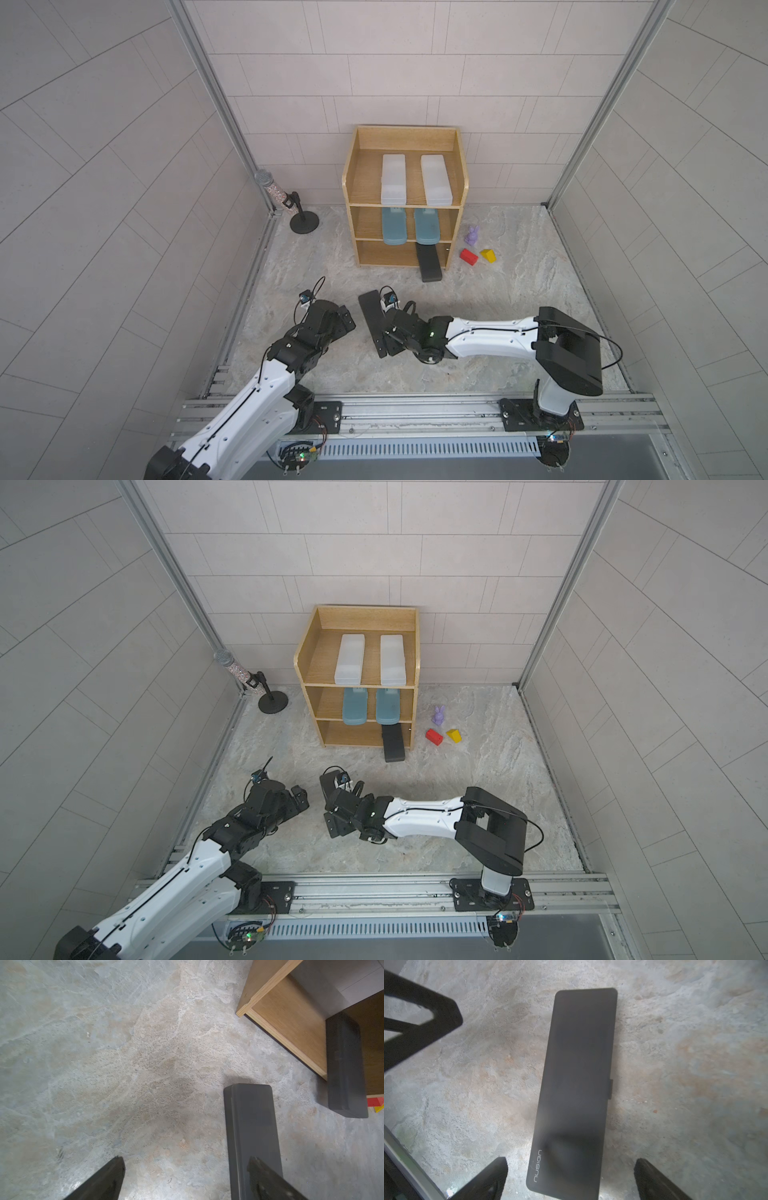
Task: Place the pencil cases on the shelf according to color
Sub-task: Move the pencil case to the center of the board, then pick up the pencil case from the center of the board.
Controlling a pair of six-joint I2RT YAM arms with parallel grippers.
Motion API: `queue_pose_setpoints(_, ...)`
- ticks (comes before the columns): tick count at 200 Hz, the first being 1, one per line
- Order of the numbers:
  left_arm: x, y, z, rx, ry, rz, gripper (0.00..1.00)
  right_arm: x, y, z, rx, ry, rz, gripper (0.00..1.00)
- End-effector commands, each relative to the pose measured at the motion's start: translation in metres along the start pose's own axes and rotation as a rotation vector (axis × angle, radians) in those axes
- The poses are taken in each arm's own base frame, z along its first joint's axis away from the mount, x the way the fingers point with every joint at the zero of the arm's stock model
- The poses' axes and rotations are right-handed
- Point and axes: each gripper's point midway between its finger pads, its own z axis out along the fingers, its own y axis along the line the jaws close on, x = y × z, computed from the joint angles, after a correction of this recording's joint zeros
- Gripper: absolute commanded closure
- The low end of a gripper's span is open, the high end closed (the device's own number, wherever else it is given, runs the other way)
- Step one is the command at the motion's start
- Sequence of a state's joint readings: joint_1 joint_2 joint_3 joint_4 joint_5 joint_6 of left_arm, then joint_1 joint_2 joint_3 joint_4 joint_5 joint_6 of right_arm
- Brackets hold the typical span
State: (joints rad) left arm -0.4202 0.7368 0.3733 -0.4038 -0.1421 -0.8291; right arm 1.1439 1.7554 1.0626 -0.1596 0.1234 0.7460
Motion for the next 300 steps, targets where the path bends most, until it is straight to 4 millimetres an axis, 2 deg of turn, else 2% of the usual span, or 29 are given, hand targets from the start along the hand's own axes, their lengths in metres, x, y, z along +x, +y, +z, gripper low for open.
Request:
queue_pose_setpoints(1,0.008,0.012,0.001,-0.028,0.019,0.014,0.0,0.008,-0.002,0.008,0.035,0.031,0.0,0.0)
queue_pose_setpoints(61,0.007,0.021,-0.003,-0.034,0.005,-0.006,0.0,0.026,0.002,0.029,0.1,0.076,-0.075,0.0)
queue_pose_setpoints(122,0.008,0.021,-0.003,-0.021,0.005,-0.003,0.0,0.05,-0.013,0.042,0.157,0.103,-0.079,0.0)
queue_pose_setpoints(176,0.005,0.018,-0.003,-0.001,-0.014,-0.011,0.0,0.055,-0.025,0.04,0.18,0.077,-0.07,0.18)
queue_pose_setpoints(201,0.003,0.015,-0.004,0.013,-0.021,-0.018,0.0,0.051,-0.028,0.033,0.188,0.049,-0.06,0.29)
queue_pose_setpoints(231,0.003,0.014,-0.003,0.02,-0.02,-0.023,0.0,0.036,-0.028,0.016,0.152,-0.032,-0.024,0.4)
queue_pose_setpoints(270,0.001,0.011,-0.003,0.029,-0.023,-0.027,0.0,0.008,-0.032,-0.011,0.135,-0.154,0.043,0.46)
queue_pose_setpoints(300,0.0,0.009,-0.003,0.037,-0.027,-0.03,0.0,-0.018,-0.037,-0.016,0.095,-0.241,0.118,0.5)
